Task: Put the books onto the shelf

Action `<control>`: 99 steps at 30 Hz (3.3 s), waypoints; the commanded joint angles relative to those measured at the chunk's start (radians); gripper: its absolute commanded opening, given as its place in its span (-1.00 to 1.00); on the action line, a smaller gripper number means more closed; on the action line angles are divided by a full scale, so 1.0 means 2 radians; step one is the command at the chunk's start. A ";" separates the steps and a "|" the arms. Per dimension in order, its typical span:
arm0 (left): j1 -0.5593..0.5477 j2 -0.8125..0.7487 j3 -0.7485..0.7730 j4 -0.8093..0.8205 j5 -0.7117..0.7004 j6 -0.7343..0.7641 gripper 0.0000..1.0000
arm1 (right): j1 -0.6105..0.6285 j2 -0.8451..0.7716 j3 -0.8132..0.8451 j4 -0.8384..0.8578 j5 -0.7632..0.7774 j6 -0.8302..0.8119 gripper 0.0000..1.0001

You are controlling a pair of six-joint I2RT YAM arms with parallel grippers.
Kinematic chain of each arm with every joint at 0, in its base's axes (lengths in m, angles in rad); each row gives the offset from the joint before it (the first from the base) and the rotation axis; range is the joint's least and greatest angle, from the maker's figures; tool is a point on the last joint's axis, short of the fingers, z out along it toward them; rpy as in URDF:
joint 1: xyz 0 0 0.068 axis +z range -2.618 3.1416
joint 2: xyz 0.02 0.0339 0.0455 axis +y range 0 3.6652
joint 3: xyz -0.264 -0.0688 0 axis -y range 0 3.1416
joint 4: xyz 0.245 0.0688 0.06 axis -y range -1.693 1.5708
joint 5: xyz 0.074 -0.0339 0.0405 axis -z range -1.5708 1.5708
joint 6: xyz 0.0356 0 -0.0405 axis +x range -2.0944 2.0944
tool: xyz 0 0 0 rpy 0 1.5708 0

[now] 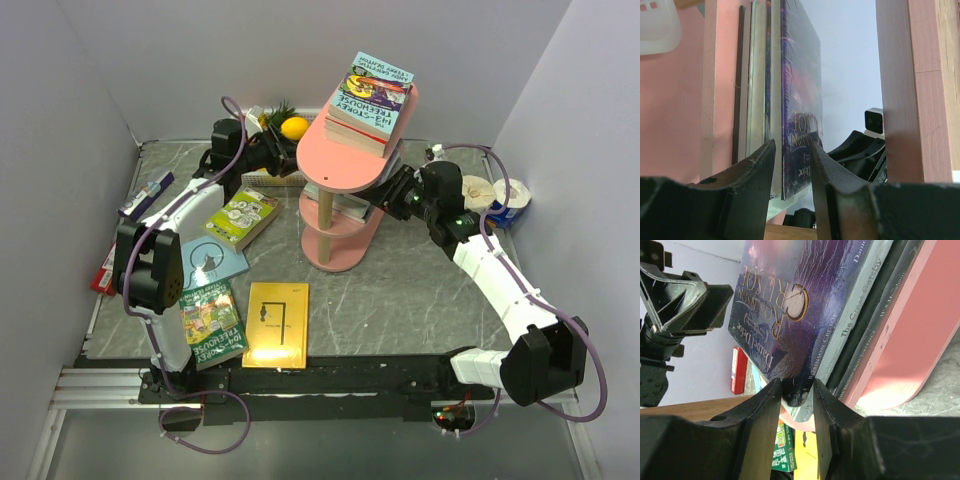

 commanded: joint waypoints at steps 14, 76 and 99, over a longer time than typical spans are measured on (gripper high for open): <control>-0.009 -0.048 -0.016 0.024 0.015 0.009 -0.30 | 0.021 0.001 0.000 0.022 0.006 -0.003 -0.54; -0.013 -0.045 -0.027 -0.041 -0.034 0.065 -0.06 | 0.027 0.009 0.003 0.019 0.010 -0.004 -0.30; -0.034 -0.058 -0.047 -0.029 -0.020 0.072 -0.63 | 0.036 0.007 -0.003 0.023 0.012 -0.003 -0.38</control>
